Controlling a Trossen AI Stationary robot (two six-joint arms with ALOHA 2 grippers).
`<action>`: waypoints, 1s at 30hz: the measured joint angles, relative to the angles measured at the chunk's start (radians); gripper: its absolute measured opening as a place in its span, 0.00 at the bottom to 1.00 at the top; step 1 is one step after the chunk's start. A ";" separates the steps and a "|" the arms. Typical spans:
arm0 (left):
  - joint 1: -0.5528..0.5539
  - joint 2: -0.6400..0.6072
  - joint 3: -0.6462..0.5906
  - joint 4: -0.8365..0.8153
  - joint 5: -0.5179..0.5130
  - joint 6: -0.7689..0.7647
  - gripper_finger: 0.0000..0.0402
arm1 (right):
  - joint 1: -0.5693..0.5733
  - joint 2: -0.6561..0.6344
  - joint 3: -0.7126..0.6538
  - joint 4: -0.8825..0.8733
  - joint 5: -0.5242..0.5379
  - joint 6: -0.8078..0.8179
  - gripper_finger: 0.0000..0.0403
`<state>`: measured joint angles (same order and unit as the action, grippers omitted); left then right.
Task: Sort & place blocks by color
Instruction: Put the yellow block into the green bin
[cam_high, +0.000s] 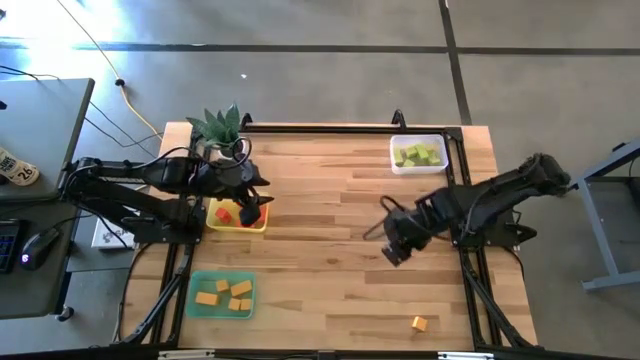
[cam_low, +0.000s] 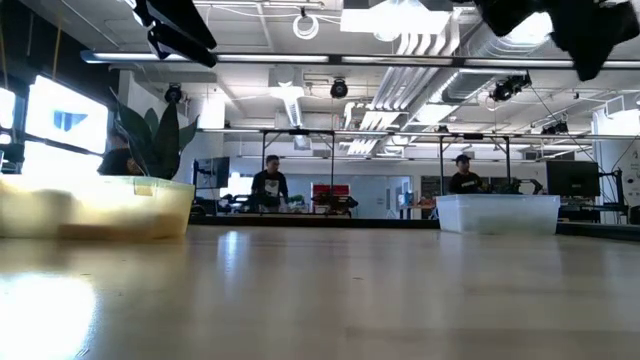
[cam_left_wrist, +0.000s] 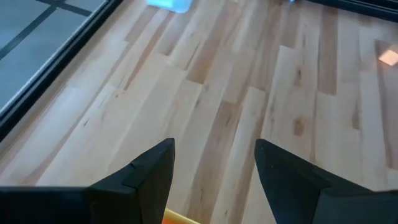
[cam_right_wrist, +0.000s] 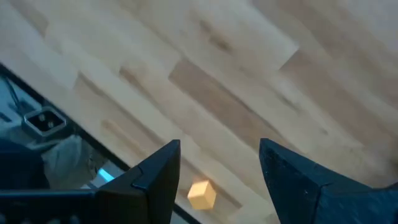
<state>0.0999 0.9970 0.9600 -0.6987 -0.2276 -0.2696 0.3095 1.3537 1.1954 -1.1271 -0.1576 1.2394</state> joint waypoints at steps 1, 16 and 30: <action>-0.004 0.000 0.000 0.000 0.006 0.001 0.53 | 0.025 0.000 0.000 0.002 0.004 0.016 0.51; -0.016 0.001 0.000 0.000 0.009 -0.003 0.53 | 0.316 0.139 0.000 0.088 0.032 0.045 0.57; -0.016 0.001 0.000 0.001 -0.005 -0.055 0.53 | 0.434 0.314 0.000 0.197 -0.043 0.114 0.57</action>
<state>0.0841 0.9981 0.9600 -0.6975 -0.2321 -0.3250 0.7437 1.6673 1.1957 -0.9299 -0.2002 1.3530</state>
